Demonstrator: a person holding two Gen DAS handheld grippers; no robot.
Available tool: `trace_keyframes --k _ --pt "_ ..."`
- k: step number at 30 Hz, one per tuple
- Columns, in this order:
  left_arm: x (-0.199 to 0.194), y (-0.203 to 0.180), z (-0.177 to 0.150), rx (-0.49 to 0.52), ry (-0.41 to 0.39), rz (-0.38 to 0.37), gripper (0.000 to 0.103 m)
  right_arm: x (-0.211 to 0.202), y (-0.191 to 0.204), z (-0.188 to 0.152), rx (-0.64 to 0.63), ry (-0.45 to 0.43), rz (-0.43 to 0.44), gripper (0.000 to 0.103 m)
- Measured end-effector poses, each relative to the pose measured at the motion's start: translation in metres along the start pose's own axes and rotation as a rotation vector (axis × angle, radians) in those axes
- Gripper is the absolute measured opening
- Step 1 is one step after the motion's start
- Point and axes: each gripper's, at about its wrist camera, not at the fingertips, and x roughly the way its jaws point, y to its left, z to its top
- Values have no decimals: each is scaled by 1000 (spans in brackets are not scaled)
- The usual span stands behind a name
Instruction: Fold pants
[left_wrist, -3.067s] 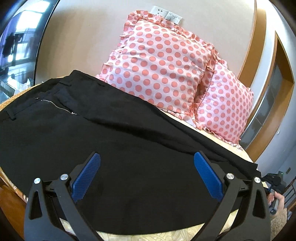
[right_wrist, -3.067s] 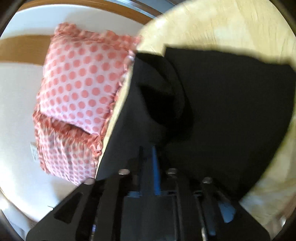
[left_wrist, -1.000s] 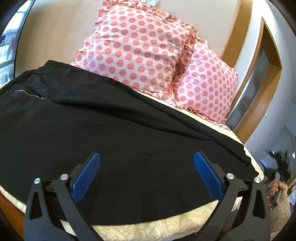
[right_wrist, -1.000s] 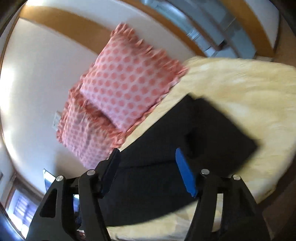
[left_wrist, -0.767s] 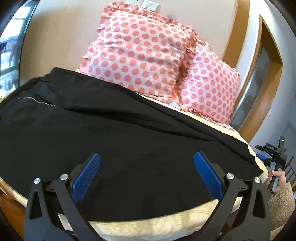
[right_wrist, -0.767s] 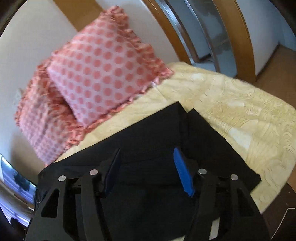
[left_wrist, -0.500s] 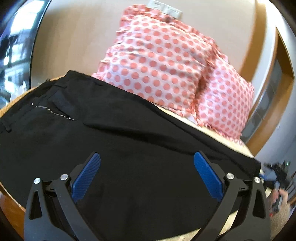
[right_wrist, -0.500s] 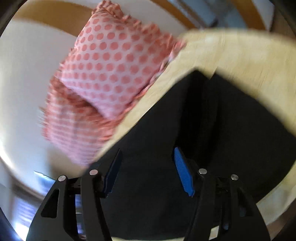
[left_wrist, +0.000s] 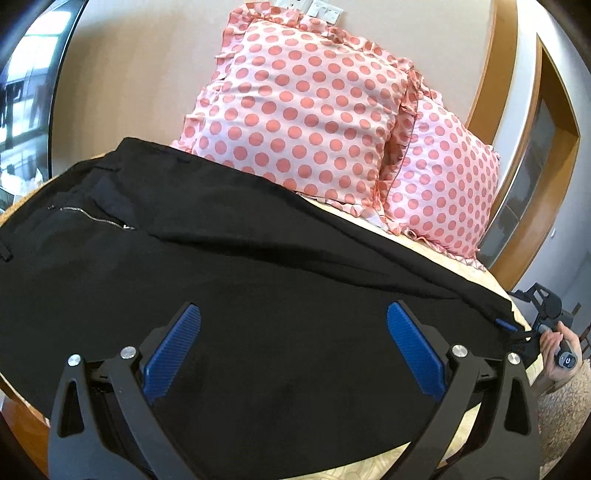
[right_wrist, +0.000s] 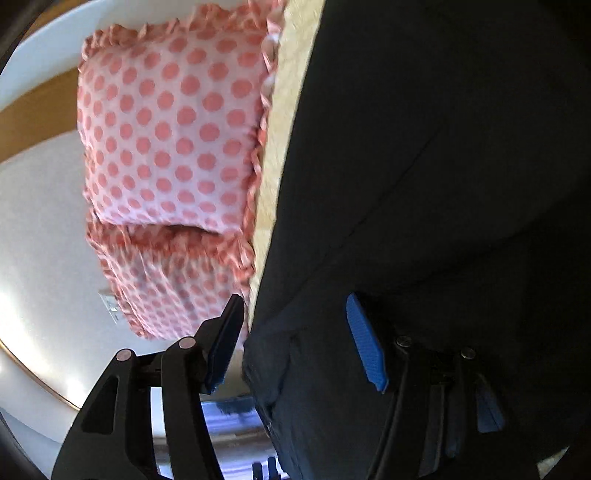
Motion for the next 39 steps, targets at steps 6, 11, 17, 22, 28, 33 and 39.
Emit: trace_keyframes --k 6,11,17,22,28,33,39 --pt "4 2 -5 0 12 -9 101 -70 35 -2 -301 -190 -103 61" --pt "12 -2 -7 -14 35 -42 101 -108 35 41 -392 -335 -325 61" --pt "11 -8 -9 1 40 -34 101 -69 18 65 -398 -149 -366 57" --pt "7 -6 -10 -1 35 -20 101 -67 17 47 -442 -91 -295 53" --pt "14 -7 -12 -6 54 -31 101 -76 27 31 -509 -48 -320 53" --pt "16 -12 -15 -1 60 -50 101 -70 21 40 -468 -18 -317 53" --pt "13 -11 -15 -11 62 -48 101 -50 16 69 -420 -50 -297 37"
